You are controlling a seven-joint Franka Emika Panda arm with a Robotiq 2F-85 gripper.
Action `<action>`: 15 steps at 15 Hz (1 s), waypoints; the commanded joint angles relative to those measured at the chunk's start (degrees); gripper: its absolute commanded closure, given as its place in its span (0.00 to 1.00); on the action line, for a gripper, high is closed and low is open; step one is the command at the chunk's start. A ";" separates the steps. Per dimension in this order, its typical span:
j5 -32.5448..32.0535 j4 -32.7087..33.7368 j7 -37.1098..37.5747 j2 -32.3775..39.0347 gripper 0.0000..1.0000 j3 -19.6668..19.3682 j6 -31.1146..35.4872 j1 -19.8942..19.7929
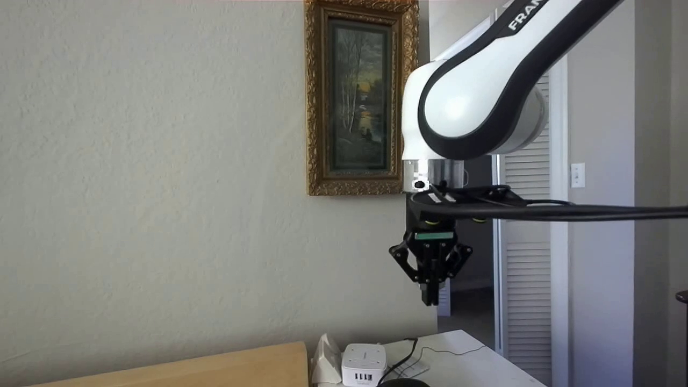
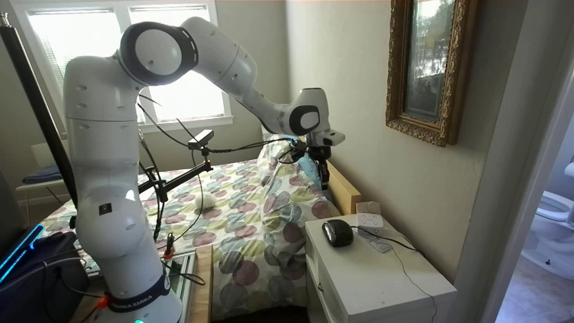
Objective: Press the button on the black object
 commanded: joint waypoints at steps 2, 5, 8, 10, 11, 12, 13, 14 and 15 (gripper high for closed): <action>0.73 -2.49 0.05 -5.67 0.53 4.23 -10.86 -5.30; 3.02 -1.70 -1.96 -7.14 0.32 5.80 -19.34 -8.04; 3.64 -1.19 -1.95 -8.11 0.12 6.72 -24.20 -9.76; 4.68 -1.08 -2.22 -8.61 0.01 7.14 -25.06 -10.60; 5.30 -1.17 -2.45 -8.97 0.00 7.30 -24.64 -10.95; 6.08 -1.08 -2.57 -9.27 0.00 7.45 -24.53 -11.24; 6.58 -0.91 -2.70 -9.36 0.00 7.55 -24.76 -11.48; 6.95 -0.88 -2.71 -9.46 0.00 7.64 -24.93 -11.69; 7.14 -1.11 -2.77 -9.76 0.00 7.73 -24.68 -11.82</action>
